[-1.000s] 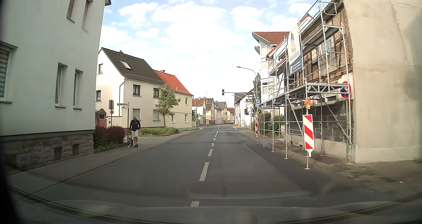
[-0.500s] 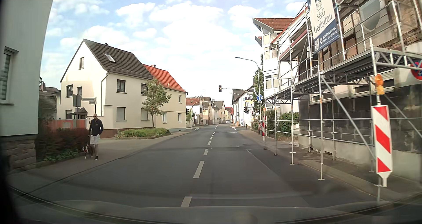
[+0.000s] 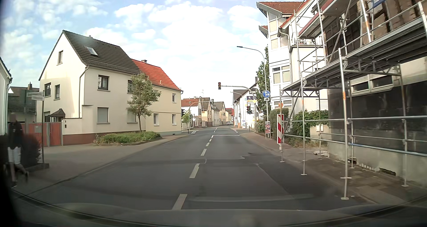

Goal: Follow the waypoints while adhering to traffic rules and regulations

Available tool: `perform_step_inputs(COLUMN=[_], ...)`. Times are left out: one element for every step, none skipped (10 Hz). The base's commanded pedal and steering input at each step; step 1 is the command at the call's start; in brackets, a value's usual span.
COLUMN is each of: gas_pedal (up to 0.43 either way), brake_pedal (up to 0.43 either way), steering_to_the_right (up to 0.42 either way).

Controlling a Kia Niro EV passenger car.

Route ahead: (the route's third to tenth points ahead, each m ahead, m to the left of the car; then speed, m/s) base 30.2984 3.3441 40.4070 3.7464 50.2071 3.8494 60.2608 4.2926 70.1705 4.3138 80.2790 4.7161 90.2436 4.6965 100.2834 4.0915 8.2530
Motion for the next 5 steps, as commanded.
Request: perform_step_inputs(gas_pedal=[0.000, 0.000, 0.000, 0.000, 0.000], brake_pedal=[0.110, 0.116, 0.134, 0.134, 0.146], steering_to_the_right=[0.006, 0.006, 0.006, 0.006, 0.006])
